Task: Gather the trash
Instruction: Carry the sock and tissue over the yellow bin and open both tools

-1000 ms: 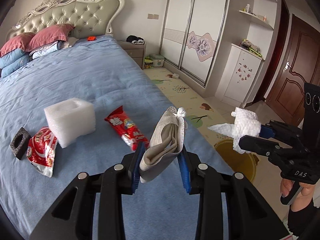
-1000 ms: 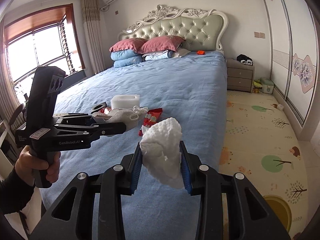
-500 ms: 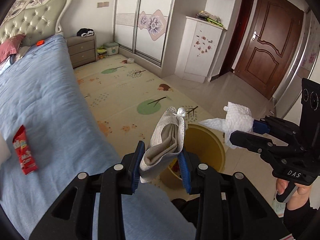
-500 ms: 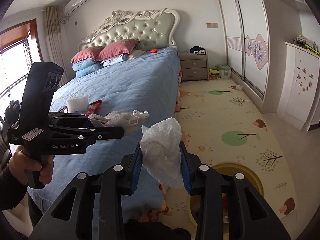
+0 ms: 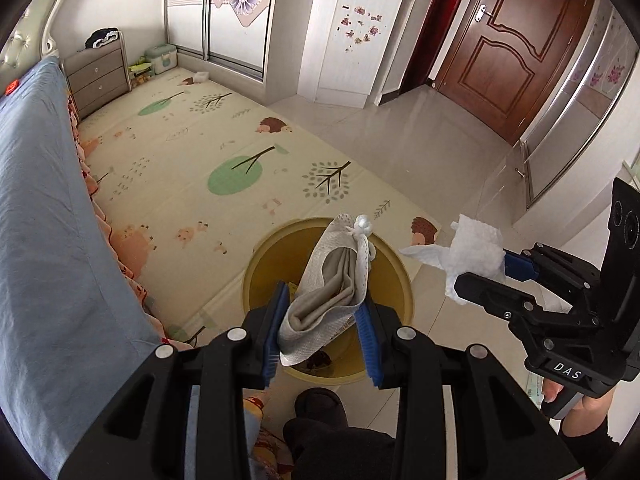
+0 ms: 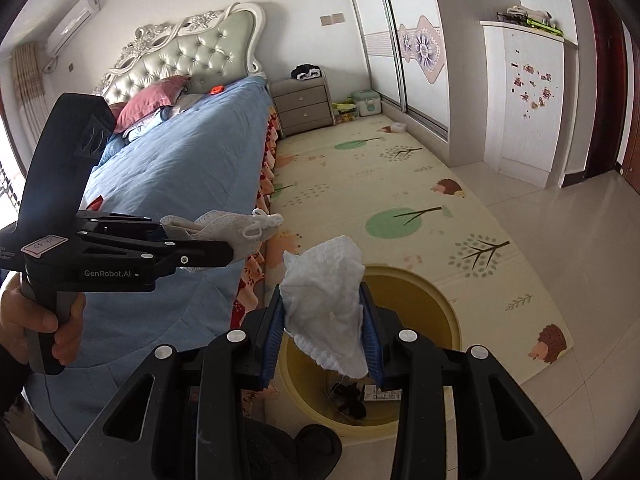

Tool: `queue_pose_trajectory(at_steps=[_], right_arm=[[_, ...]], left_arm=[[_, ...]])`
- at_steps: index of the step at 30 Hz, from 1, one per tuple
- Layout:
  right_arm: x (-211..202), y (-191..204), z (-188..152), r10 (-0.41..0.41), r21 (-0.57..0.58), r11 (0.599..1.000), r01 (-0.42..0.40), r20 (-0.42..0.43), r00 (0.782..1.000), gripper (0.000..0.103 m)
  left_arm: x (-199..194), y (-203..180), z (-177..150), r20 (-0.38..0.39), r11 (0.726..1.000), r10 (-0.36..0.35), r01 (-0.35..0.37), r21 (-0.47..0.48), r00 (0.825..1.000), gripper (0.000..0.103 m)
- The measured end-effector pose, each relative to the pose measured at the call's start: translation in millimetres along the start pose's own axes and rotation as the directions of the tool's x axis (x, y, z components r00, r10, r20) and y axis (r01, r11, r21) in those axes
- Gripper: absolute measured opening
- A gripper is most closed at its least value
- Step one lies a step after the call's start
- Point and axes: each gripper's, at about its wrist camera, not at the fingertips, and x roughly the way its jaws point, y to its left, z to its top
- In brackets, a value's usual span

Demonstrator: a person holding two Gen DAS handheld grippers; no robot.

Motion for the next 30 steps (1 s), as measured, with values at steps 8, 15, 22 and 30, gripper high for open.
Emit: queue_pose_trajectory(at_steps=[8,15,22,30], right_arm=[[19,-26,-5,-0.038,0.019,0.999,0.039,-0.031,0.999,0.035],[37,-26,-5,-0.095,-0.020,0.995,0.095,-0.031,0.995,0.055],[45,-41,-13,-0.064,0.065,0.996,0.068,-0.054,0.997,0.068],[35,-47,-14,-0.063,0.111,0.991,0.069,-0.057,0.996,0.068]], left_arm=[[30,2,9,-0.045,1.000,-0.005,0.004,-0.011,0.999,0.035],[52,17,13,-0.074,0.998,-0.024,0.020,-0.065,0.997,0.045],[51,19,12,-0.065,0.997,-0.016,0.010,-0.083,0.998,0.095],[50,9,5,-0.081,0.999,-0.007,0.003,-0.053,0.997,0.095]])
